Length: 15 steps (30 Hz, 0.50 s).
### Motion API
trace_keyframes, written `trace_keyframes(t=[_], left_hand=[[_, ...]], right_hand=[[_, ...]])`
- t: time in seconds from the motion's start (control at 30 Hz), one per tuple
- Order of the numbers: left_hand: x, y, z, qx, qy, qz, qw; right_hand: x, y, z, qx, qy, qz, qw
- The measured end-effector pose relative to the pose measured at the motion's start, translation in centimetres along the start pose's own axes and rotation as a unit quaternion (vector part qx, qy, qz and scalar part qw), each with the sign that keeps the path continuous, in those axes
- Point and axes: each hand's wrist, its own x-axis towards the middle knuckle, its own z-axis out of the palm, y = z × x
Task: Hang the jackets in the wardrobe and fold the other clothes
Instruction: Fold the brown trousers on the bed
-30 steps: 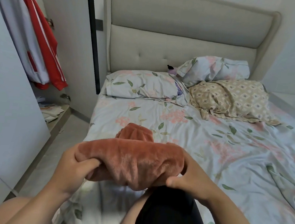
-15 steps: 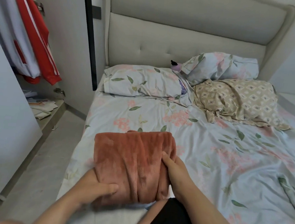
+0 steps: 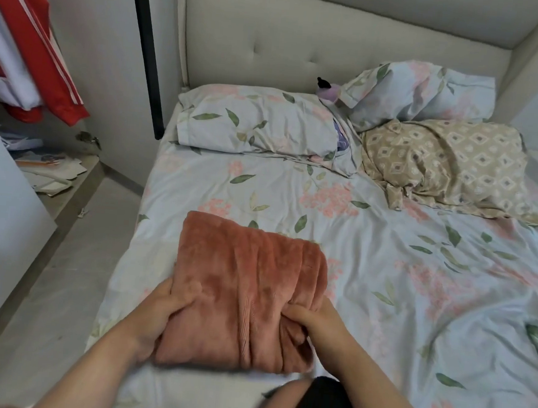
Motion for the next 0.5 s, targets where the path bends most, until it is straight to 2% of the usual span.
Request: trace_keyframes(t=[0.1, 0.17, 0.3, 0.4, 0.5], left_hand=[[0.3, -0.1, 0.1, 0.073, -0.041, -0.047, 0.995], [1.0, -0.5, 0.3, 0.115, 0.002, -0.054, 0.992], [2.4, -1.0, 0.6, 0.111, 0.1, -0.086, 0.985], [2.6, -1.4, 0.9, 0.151, 0.115, -0.084, 0.978], [2.7, -1.6, 0.7, 0.15, 0.126, -0.085, 0.977]], right_hand=[[0.8, 0.4, -0.4, 0.068, 0.022, 0.055, 0.996], [0.9, 0.6, -0.3, 0.075, 0.008, 0.09, 0.993], [1.3, 0.9, -0.5, 0.083, -0.012, 0.131, 0.988], [1.3, 1.0, -0.5, 0.068, -0.025, 0.137, 0.988], [0.9, 1.4, -1.1, 0.076, -0.088, 0.121, 0.986]])
